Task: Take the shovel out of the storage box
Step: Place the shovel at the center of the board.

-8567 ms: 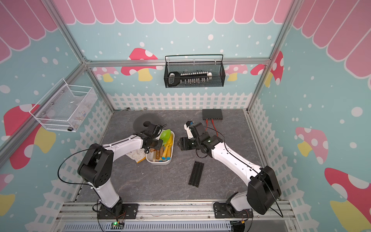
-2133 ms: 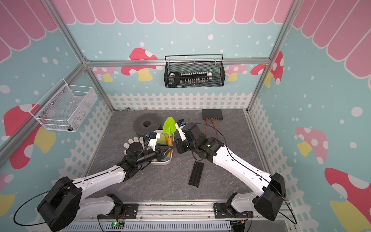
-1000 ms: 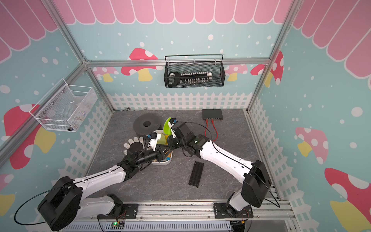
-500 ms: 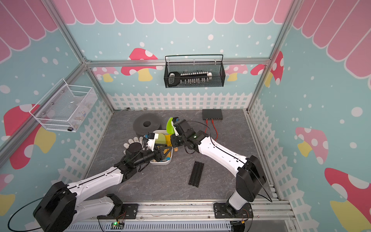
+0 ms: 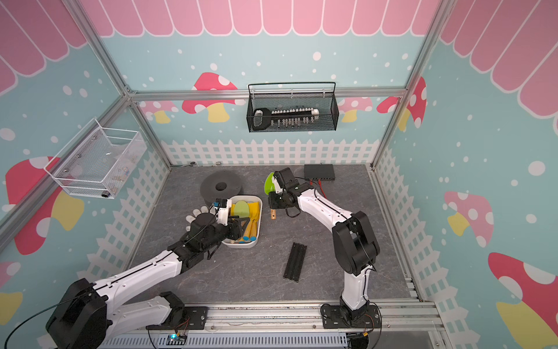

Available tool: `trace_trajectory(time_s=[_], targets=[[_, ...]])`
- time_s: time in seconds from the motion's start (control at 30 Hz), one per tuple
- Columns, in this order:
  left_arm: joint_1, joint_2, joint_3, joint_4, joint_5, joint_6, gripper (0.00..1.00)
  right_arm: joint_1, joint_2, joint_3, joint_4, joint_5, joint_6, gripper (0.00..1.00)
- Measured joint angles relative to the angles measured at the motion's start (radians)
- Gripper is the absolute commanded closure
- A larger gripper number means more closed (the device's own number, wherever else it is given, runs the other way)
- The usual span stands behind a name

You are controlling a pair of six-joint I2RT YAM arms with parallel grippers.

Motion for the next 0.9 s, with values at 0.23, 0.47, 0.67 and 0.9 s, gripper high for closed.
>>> trace_trajectory(time_s=[0.23, 0.47, 0.67, 0.9], targets=[[0.000, 0.024, 0.013, -0.043, -0.041, 0.010, 0.40, -0.029, 0.171, 0.127, -0.022, -0.035, 0.013, 0.75], [0.000, 0.036, 0.015, -0.069, -0.058, 0.014, 0.40, -0.038, 0.267, 0.202, -0.051, -0.048, 0.018, 0.76], [0.000, 0.061, 0.032, -0.080, -0.058, 0.013, 0.39, -0.053, 0.282, 0.217, -0.063, -0.057, 0.019, 0.75], [0.000, 0.069, 0.036, -0.083, -0.058, 0.014, 0.39, -0.059, 0.313, 0.233, -0.064, -0.074, 0.026, 0.75]])
